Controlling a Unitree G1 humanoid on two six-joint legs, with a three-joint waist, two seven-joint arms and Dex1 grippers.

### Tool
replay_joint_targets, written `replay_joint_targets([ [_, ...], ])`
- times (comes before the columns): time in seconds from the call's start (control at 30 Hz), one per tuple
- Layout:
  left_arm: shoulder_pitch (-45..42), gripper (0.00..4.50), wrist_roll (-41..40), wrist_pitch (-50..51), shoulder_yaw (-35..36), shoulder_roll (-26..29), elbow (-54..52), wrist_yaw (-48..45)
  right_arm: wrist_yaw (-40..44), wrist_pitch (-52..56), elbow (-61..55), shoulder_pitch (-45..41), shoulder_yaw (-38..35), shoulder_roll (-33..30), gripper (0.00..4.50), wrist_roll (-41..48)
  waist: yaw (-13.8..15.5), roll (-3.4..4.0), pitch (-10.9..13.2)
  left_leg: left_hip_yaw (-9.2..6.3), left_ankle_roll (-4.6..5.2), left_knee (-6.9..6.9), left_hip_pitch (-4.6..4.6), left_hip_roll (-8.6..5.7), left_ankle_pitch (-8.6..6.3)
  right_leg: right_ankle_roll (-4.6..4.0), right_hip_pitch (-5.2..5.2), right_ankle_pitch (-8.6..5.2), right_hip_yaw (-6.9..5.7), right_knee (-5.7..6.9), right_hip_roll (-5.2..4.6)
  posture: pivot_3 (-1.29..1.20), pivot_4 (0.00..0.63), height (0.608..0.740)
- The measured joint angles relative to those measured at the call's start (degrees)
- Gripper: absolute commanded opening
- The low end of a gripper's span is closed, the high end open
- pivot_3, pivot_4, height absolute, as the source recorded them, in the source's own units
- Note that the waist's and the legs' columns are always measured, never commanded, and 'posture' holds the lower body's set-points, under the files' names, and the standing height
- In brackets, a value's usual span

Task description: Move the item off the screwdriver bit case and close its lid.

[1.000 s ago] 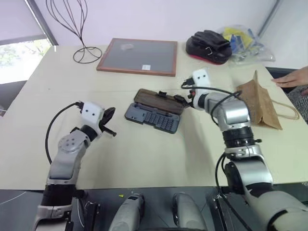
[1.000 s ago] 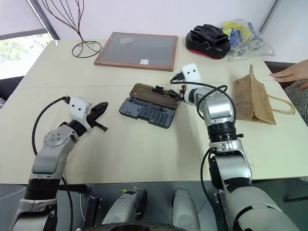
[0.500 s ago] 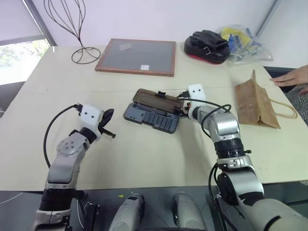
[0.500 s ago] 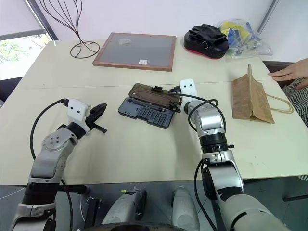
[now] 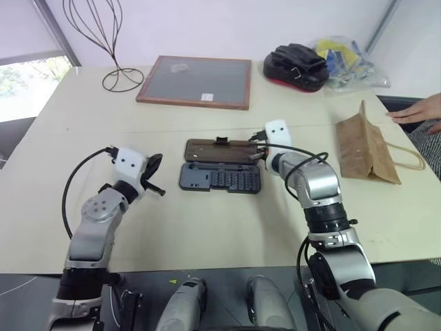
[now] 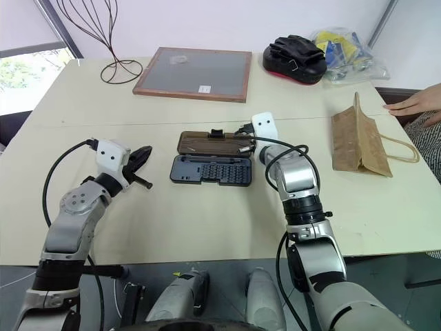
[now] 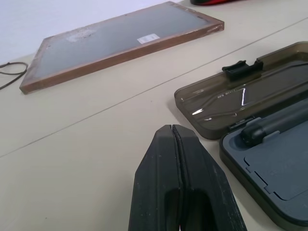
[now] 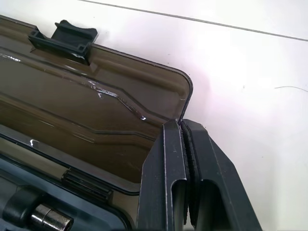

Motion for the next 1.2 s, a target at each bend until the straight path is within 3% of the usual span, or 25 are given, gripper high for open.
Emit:
replay_joint_targets([
  [0.3,0.0,0.0,0.14,-0.06,0.04,0.0,0.05,0.22,0.07,0.35,1.44,-1.32,0.07,0.37,0.04,-0.38,-0.18,-0.01,-0.01,0.04,0.0,0.0,0.04,0.04,0.0,-0.07,0.01,0.04,0.0,0.0,0.02,0.0,0.15,0.734],
  [0.4,0.0,0.0,0.15,-0.09,0.05,-0.01,0.08,0.27,-0.09,-0.44,5.35,-3.46,-0.25,1.1,0.85,-0.47,-0.55,-0.01,-0.01,0.02,-0.02,0.0,0.07,0.08,0.01,-0.12,0.03,0.08,0.0,0.0,0.09,0.0,0.15,0.734],
  [0.63,-0.02,0.0,0.31,-0.12,0.05,-0.01,0.19,0.64,-1.02,-4.84,15.67,-8.03,-0.3,2.15,4.47,-0.87,-1.24,0.0,0.0,-0.01,-0.03,-0.04,0.06,0.08,0.02,-0.12,0.02,0.08,0.0,0.0,0.12,0.0,0.15,0.734],
  [0.97,0.33,0.0,0.62,-0.14,0.06,-0.01,0.18,1.33,-1.45,-6.31,18.49,-9.11,-0.91,3.06,4.47,-0.89,-1.32,0.0,-0.01,-0.03,-0.03,-0.04,0.06,0.1,0.02,-0.13,0.01,0.09,0.01,0.01,0.15,0.0,0.15,0.734],
  [1.1,0.35,0.0,0.65,-0.14,0.06,-0.03,0.15,1.51,-1.52,-5.52,17.71,-8.77,-1.1,3.41,3.17,-0.54,-1.31,0.01,-0.01,-0.03,-0.03,-0.04,0.06,0.1,0.02,-0.13,0.01,0.09,0.02,0.01,0.15,0.0,0.15,0.734],
  [1.2,0.37,0.0,0.66,-0.15,0.06,-0.07,0.15,1.6,-1.66,-4.66,16.82,-8.61,-1.12,3.88,1.52,-0.42,-1.28,0.01,-0.01,-0.03,-0.03,-0.04,0.06,0.1,0.02,-0.13,0.02,0.09,0.02,0.01,0.15,0.0,0.15,0.734],
])
